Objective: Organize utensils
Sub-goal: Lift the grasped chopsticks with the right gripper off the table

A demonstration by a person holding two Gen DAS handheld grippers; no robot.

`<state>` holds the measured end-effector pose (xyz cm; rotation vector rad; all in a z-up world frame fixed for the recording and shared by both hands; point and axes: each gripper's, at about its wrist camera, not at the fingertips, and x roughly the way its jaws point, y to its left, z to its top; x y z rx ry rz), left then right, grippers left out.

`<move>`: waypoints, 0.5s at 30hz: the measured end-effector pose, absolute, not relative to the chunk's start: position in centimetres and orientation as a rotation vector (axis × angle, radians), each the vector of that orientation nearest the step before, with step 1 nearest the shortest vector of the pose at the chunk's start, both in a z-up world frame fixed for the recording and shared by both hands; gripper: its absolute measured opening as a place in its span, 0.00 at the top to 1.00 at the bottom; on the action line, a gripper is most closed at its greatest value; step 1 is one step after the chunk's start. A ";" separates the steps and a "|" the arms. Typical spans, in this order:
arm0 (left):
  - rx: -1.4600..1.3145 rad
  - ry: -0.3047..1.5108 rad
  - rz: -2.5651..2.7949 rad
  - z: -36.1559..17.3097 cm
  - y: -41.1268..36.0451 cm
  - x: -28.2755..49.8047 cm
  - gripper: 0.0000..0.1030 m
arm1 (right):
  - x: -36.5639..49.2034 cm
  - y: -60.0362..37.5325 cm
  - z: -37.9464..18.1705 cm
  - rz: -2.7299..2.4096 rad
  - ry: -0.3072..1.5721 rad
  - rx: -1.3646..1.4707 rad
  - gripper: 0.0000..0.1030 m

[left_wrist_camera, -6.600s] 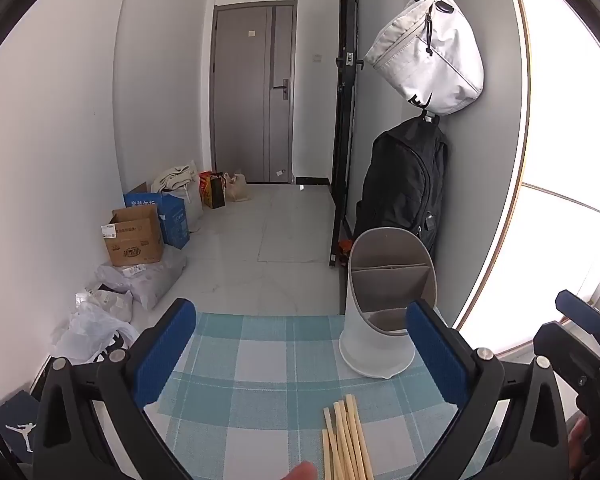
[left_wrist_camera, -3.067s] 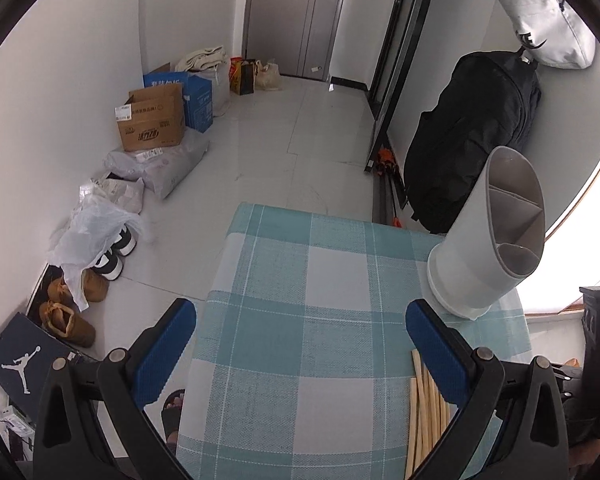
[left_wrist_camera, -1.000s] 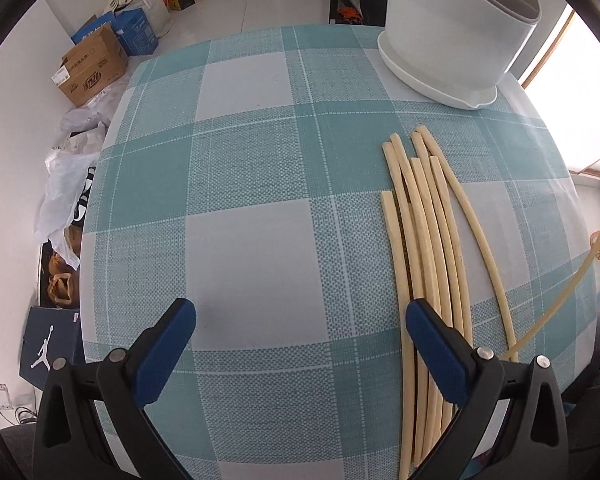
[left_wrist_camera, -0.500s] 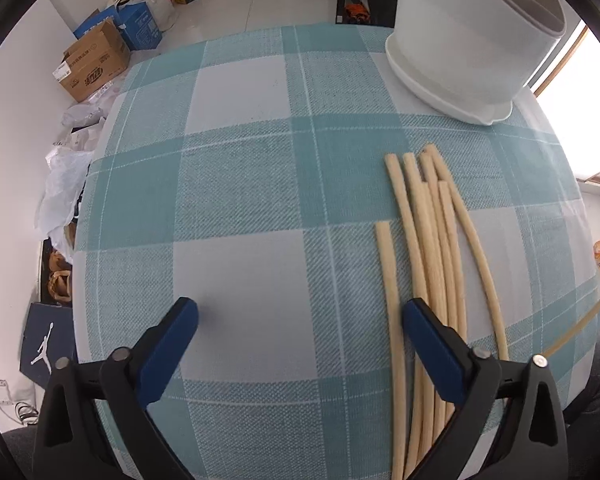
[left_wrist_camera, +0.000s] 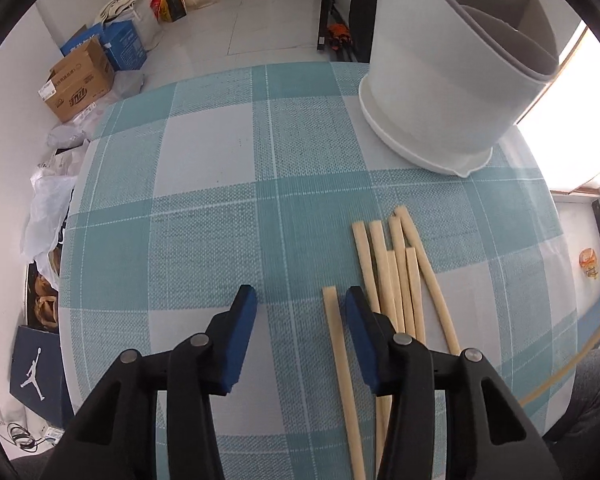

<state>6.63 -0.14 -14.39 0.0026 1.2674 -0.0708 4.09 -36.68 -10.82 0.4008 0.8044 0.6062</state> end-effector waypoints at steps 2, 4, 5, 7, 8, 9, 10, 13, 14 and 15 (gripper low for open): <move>0.001 1.269 -0.079 -14.4 0.0 7.0 0.61 | 4.1 -36.6 -10.8 0.604 0.803 0.394 0.94; -0.011 1.262 -0.067 -14.3 0.2 7.2 0.76 | 4.1 -36.5 -10.7 0.601 0.797 0.387 0.94; -0.022 1.262 -0.076 -14.2 0.4 7.4 0.97 | 4.0 -36.5 -10.6 0.596 0.792 0.381 0.94; -0.082 1.272 -0.089 -14.2 1.1 7.6 0.98 | 3.9 -36.5 -10.6 0.591 0.790 0.378 0.94; -0.119 1.270 -0.103 -14.2 1.6 7.6 0.98 | 3.9 -36.5 -10.6 0.589 0.787 0.379 0.94; -0.152 1.264 -0.117 -14.2 2.0 7.5 0.98 | 3.9 -36.4 -10.6 0.585 0.785 0.377 0.94; -0.172 1.253 -0.118 -14.1 2.4 7.6 0.98 | 3.8 -36.4 -10.5 0.582 0.782 0.373 0.94; -0.214 1.197 -0.119 -12.8 2.6 7.1 0.98 | 3.5 -36.2 -10.3 0.580 0.764 0.358 0.94; -0.222 1.165 -0.122 -12.0 2.8 6.7 0.98 | 3.3 -36.1 -10.2 0.579 0.756 0.350 0.94; -0.224 1.132 -0.127 -11.1 2.7 6.3 0.98 | 3.2 -36.0 -10.0 0.582 0.750 0.346 0.94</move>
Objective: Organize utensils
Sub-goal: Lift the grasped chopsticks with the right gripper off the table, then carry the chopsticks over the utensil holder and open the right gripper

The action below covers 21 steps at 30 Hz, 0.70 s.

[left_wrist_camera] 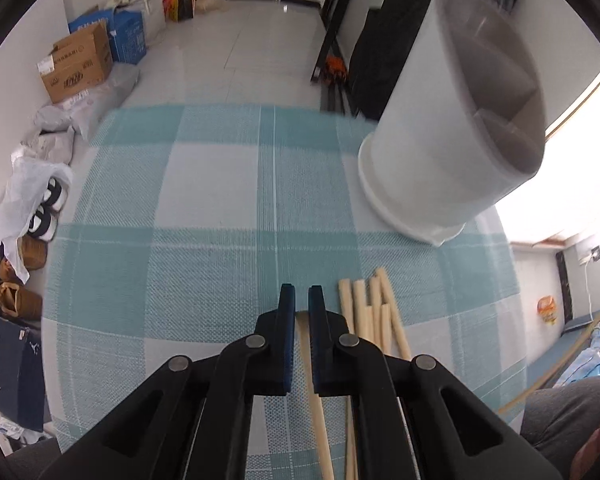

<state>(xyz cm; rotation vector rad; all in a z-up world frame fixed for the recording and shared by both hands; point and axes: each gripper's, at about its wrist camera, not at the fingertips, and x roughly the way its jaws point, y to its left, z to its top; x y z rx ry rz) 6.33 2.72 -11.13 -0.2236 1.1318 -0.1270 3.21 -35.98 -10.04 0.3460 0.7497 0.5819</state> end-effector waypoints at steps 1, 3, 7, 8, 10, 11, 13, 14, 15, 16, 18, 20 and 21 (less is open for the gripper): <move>-0.223 1.101 -0.135 -10.3 2.5 5.8 0.98 | 3.1 -35.9 -9.9 0.586 0.743 0.341 0.94; -0.205 1.026 -0.142 -8.3 2.2 4.8 0.98 | 2.6 -35.6 -9.5 0.589 0.720 0.324 0.94; -0.185 0.918 -0.158 -5.3 1.9 3.3 0.98 | 1.7 -35.2 -8.6 0.591 0.679 0.308 0.94; -0.185 0.903 -0.162 -4.7 1.6 2.9 0.98 | 1.4 -35.1 -8.3 0.587 0.665 0.301 0.94; -0.190 0.871 -0.172 -3.6 1.6 2.7 0.98 | 1.2 -34.9 -7.9 0.588 0.652 0.298 0.94; -0.180 0.851 -0.176 -3.1 1.3 2.4 0.98 | 1.1 -34.9 -7.6 0.588 0.647 0.297 0.94; -0.164 0.817 -0.180 -2.4 0.9 2.4 0.98 | 0.8 -34.7 -7.2 0.583 0.632 0.288 0.95; -0.165 0.808 -0.187 -2.2 1.2 2.6 0.98 | 0.7 -34.6 -7.0 0.585 0.627 0.289 0.95; -0.166 0.801 -0.189 -1.9 1.3 2.8 0.98 | 0.6 -34.6 -6.9 0.586 0.621 0.290 0.94; -0.171 0.792 -0.192 -2.0 2.1 3.2 0.98 | 0.4 -34.5 -6.7 0.584 0.616 0.287 0.95; -0.164 0.765 -0.194 -1.3 2.1 3.0 0.98 | 0.2 -34.3 -6.5 0.582 0.608 0.278 0.95; -0.154 0.749 -0.200 -0.6 2.2 2.9 0.98 | 0.1 -34.2 -6.4 0.580 0.607 0.273 0.95; -0.158 0.743 -0.206 -0.3 2.2 3.0 0.98 | 0.0 -34.3 -6.4 0.579 0.607 0.273 0.95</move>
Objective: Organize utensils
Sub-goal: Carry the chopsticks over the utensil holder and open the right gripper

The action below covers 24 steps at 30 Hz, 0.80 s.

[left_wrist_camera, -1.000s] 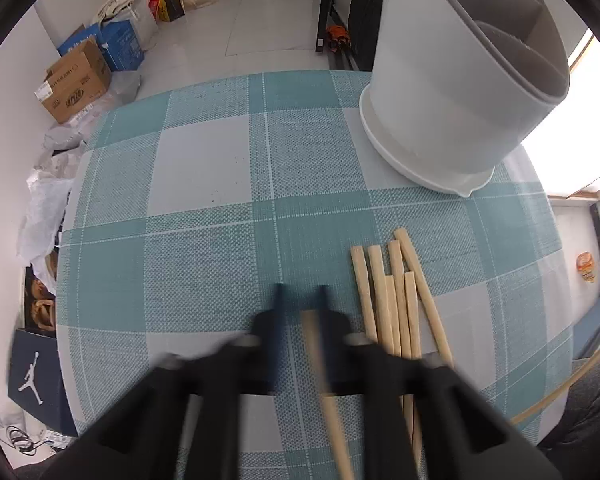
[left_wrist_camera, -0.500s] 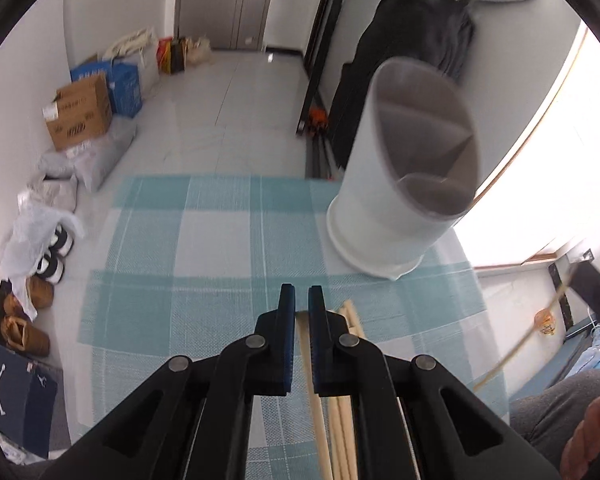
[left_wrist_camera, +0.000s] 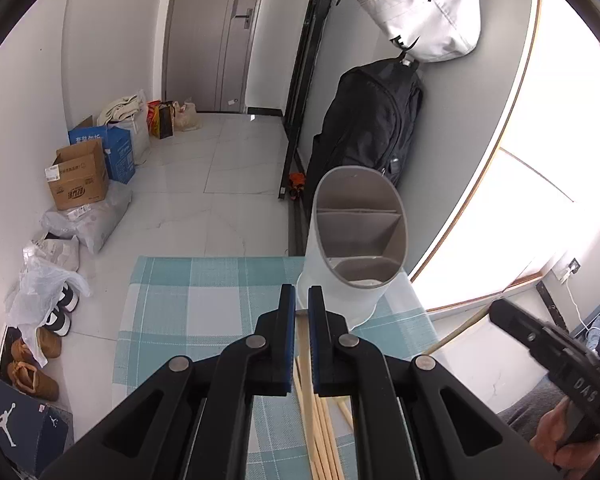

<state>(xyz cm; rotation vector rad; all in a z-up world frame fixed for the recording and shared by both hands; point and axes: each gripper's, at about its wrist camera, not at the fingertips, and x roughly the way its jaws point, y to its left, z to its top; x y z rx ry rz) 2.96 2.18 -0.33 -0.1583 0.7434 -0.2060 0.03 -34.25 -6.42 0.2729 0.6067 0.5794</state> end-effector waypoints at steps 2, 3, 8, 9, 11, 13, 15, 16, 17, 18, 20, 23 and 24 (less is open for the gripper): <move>-0.158 0.735 -0.213 0.2 2.1 2.9 0.98 | 0.0 -34.3 -6.3 0.576 0.605 0.276 0.95; -0.158 0.731 -0.218 0.5 2.1 3.0 0.98 | 0.0 -34.4 -6.2 0.575 0.606 0.279 0.95; -0.141 0.706 -0.243 2.1 1.5 3.1 0.98 | -0.1 -34.5 -4.9 0.577 0.589 0.274 0.95; -0.139 0.703 -0.245 2.4 1.3 3.1 0.98 | -0.1 -34.5 -4.6 0.578 0.584 0.270 0.95; -0.143 0.702 -0.254 3.1 1.1 3.4 0.98 | 0.1 -34.5 -3.6 0.579 0.574 0.264 0.95; -0.135 0.697 -0.262 4.1 0.8 3.8 0.98 | 0.5 -34.6 -2.5 0.577 0.563 0.261 0.95; -0.125 0.678 -0.269 5.4 0.6 4.0 0.98 | 1.1 -34.8 -1.2 0.577 0.554 0.267 0.95; -0.125 0.670 -0.272 6.1 0.5 4.2 0.98 | 1.5 -34.9 -0.5 0.578 0.552 0.269 0.95; -0.129 0.665 -0.280 6.8 0.5 4.5 0.98 | 1.8 -35.1 0.2 0.574 0.549 0.267 0.95; -0.135 0.662 -0.285 7.4 0.5 4.8 0.98 | 2.2 -35.2 0.9 0.571 0.546 0.266 0.95; -0.149 0.655 -0.291 8.5 0.5 5.5 0.98 | 3.1 -35.5 2.2 0.570 0.540 0.266 0.95; -0.153 0.643 -0.289 9.9 0.5 6.7 0.98 | 4.6 -35.6 4.1 0.566 0.525 0.254 0.95; -0.152 0.637 -0.289 10.2 0.4 7.2 0.98 | 5.1 -35.6 4.5 0.565 0.522 0.252 0.95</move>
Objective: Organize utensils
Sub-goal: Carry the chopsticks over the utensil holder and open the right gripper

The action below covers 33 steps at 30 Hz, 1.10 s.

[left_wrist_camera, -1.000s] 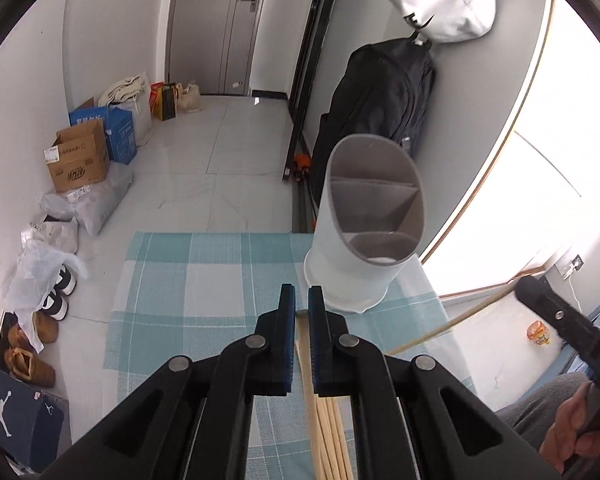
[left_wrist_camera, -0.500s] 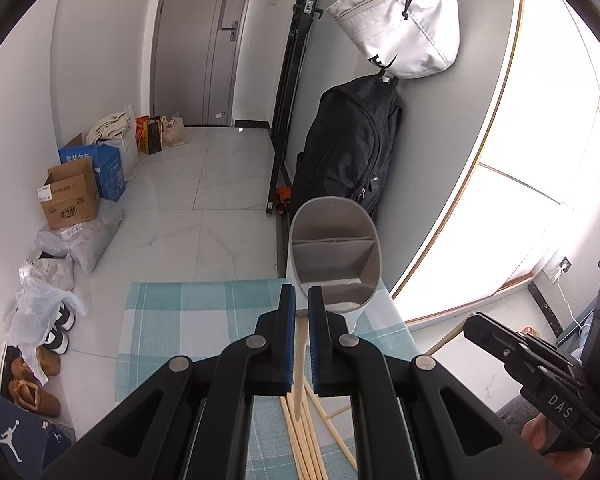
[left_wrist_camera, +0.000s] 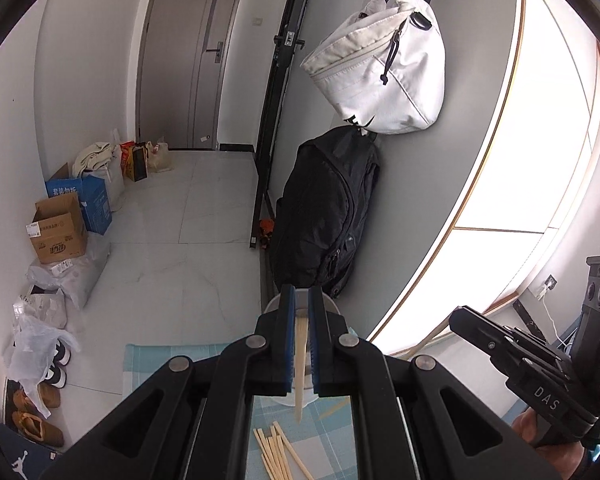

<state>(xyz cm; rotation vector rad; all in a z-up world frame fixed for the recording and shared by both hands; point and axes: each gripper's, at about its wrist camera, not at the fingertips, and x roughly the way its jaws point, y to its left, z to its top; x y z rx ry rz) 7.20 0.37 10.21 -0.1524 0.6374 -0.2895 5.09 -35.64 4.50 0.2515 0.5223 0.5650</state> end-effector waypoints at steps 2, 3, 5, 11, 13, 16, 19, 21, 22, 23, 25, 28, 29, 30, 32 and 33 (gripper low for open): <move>-0.149 0.629 -0.289 10.6 0.1 7.9 0.98 | 6.3 -35.7 5.2 0.560 0.515 0.250 0.95; -0.146 0.626 -0.291 10.7 0.0 8.3 0.98 | 7.0 -35.7 5.6 0.560 0.515 0.252 0.95; -0.138 0.625 -0.289 10.8 -0.2 9.1 0.98 | 8.5 -35.7 6.1 0.556 0.517 0.261 0.95; -0.148 0.636 -0.299 10.8 -0.1 11.6 0.98 | 11.3 -35.5 6.8 0.552 0.503 0.270 0.95; -0.158 0.634 -0.303 11.0 -0.1 12.2 0.98 | 12.3 -35.4 6.9 0.548 0.503 0.271 0.95; -0.169 0.624 -0.310 11.5 -0.1 13.0 0.98 | 13.3 -35.3 7.1 0.547 0.500 0.272 0.95; -0.169 0.611 -0.309 12.1 -0.5 14.0 0.98 | 14.2 -34.9 7.5 0.534 0.488 0.248 0.95; -0.162 0.601 -0.305 12.1 -0.5 14.5 0.98 | 14.9 -34.7 7.7 0.526 0.479 0.224 0.95; -0.152 0.594 -0.299 11.9 -0.6 14.7 0.98 | 15.2 -34.5 7.7 0.524 0.477 0.217 0.95; -0.146 0.589 -0.297 11.7 -0.7 15.0 0.98 | 15.6 -34.4 7.6 0.524 0.475 0.212 0.95; -0.139 0.590 -0.292 11.0 -0.9 15.4 0.98 | 16.3 -34.1 7.3 0.522 0.476 0.203 0.95; -0.152 0.612 -0.294 9.2 -0.6 16.1 0.98 | 17.5 -33.7 6.1 0.517 0.502 0.192 0.95; -0.158 0.625 -0.297 8.6 -0.5 16.3 0.98 | 17.8 -33.5 5.4 0.518 0.514 0.191 0.95; -0.164 0.637 -0.298 8.1 -0.4 16.5 0.98 | 17.9 -33.3 5.1 0.519 0.522 0.189 0.95; -0.172 0.660 -0.311 7.2 -0.2 16.9 0.98 | 18.3 -33.0 4.0 0.528 0.547 0.185 0.95; -0.175 0.672 -0.313 6.9 -0.1 17.1 0.98 | 18.4 -32.9 3.6 0.532 0.554 0.185 0.95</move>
